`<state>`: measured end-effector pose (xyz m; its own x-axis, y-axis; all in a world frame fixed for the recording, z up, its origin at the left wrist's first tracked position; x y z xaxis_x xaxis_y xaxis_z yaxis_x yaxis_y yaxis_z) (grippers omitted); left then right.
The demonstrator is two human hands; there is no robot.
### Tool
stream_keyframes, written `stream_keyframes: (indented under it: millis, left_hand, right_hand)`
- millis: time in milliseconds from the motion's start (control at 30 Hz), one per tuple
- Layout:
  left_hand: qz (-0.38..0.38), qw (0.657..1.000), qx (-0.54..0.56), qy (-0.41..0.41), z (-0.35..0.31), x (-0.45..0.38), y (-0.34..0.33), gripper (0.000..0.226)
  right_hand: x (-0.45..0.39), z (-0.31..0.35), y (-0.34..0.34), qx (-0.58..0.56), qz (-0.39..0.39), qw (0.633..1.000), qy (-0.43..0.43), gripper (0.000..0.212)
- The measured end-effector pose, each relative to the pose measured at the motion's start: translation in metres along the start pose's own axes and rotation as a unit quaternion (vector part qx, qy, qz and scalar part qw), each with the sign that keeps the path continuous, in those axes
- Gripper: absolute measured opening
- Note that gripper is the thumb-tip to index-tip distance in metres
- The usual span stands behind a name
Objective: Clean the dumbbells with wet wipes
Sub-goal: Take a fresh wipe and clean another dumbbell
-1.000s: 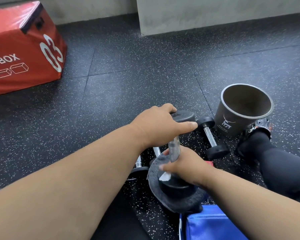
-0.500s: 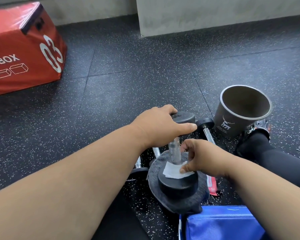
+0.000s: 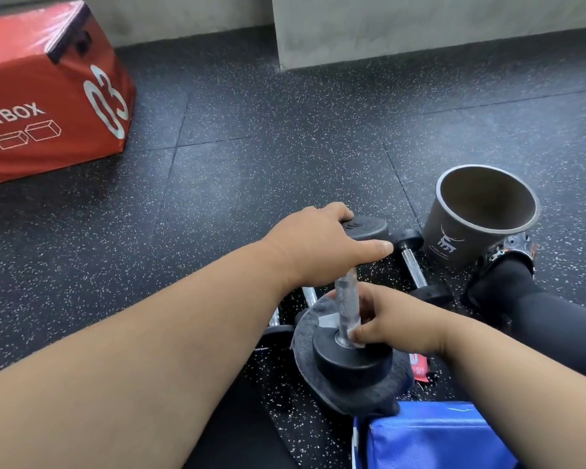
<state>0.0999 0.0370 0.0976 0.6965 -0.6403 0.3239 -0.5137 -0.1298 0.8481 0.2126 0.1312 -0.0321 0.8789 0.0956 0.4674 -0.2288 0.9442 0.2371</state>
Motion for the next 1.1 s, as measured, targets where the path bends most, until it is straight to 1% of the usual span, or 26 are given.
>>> stream_keyframes:
  millis: [67,133,267,300,400,467,533,600,767,867,933,967,1033,1067,1100]
  left_hand:
    - [-0.002,1.0,-0.003,0.0,0.001,0.0,-0.001,0.082]
    - [-0.003,1.0,-0.005,-0.002,-0.001,-0.001,-0.002,0.082]
    - [-0.007,1.0,-0.006,-0.001,0.0,0.0,-0.001,0.084]
    - [-0.008,1.0,-0.007,-0.001,-0.001,-0.001,-0.001,0.084]
    - [-0.008,1.0,-0.002,0.001,-0.002,-0.001,-0.003,0.083]
    - [-0.009,1.0,0.0,-0.001,-0.002,0.0,-0.003,0.083]
    - [-0.011,1.0,0.002,-0.001,-0.001,0.0,-0.002,0.083]
    - [-0.012,1.0,0.003,-0.001,0.0,0.001,-0.001,0.084]
    - [-0.007,1.0,0.001,-0.001,-0.001,0.001,-0.001,0.083]
    - [-0.006,1.0,0.0,-0.001,-0.001,0.002,-0.002,0.084]
    - [-0.005,1.0,-0.003,-0.001,0.0,0.002,-0.003,0.085]
    - [-0.005,1.0,-0.004,0.0,0.0,0.002,-0.003,0.086]
    - [-0.004,1.0,-0.005,-0.001,0.0,0.001,-0.003,0.086]
    - [-0.004,1.0,-0.004,-0.001,0.0,0.001,-0.004,0.086]
    - [-0.004,1.0,-0.001,-0.001,0.001,0.0,-0.003,0.085]
  right_hand:
    - [-0.002,0.001,-0.005,-0.006,0.012,1.0,-0.007,0.062]
    - [-0.003,0.003,-0.008,-0.012,0.006,1.0,-0.012,0.064]
    - [-0.009,0.009,-0.015,-0.089,-0.039,0.995,-0.009,0.058]
    - [-0.012,0.009,-0.015,-0.084,-0.06,0.995,-0.009,0.055]
    - [-0.019,0.006,-0.017,-0.015,-0.125,0.992,-0.025,0.04]
    - [-0.021,0.004,-0.017,0.018,-0.139,0.989,-0.037,0.032]
    - [-0.021,0.001,-0.015,0.054,-0.132,0.989,-0.04,0.037]
    - [-0.018,0.001,-0.014,0.06,-0.117,0.991,-0.04,0.043]
    - [-0.01,0.007,-0.011,0.062,-0.05,0.997,-0.021,0.045]
    - [-0.009,0.004,-0.011,0.038,-0.041,0.998,-0.027,0.045]
    - [-0.009,0.002,-0.015,0.004,-0.07,0.997,-0.035,0.045]
    - [-0.011,0.001,-0.016,0.006,-0.102,0.994,-0.039,0.046]
    - [-0.014,-0.002,-0.017,0.048,-0.166,0.984,-0.048,0.046]
    - [-0.014,-0.003,-0.017,0.061,-0.175,0.981,-0.05,0.044]
    - [-0.016,-0.003,-0.018,0.063,-0.166,0.983,-0.052,0.043]
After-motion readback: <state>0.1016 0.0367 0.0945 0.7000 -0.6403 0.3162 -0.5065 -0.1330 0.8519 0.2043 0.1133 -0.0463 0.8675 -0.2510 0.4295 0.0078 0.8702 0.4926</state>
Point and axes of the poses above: each hand's wrist, its own x-axis away from the middle knuckle, its own y-axis out of the back of the hand, z = x × y, the point moved 6 cm from there along -x, towards the middle knuckle, and after that the axes turned 1 degree about -x, right-handed, at the moved point
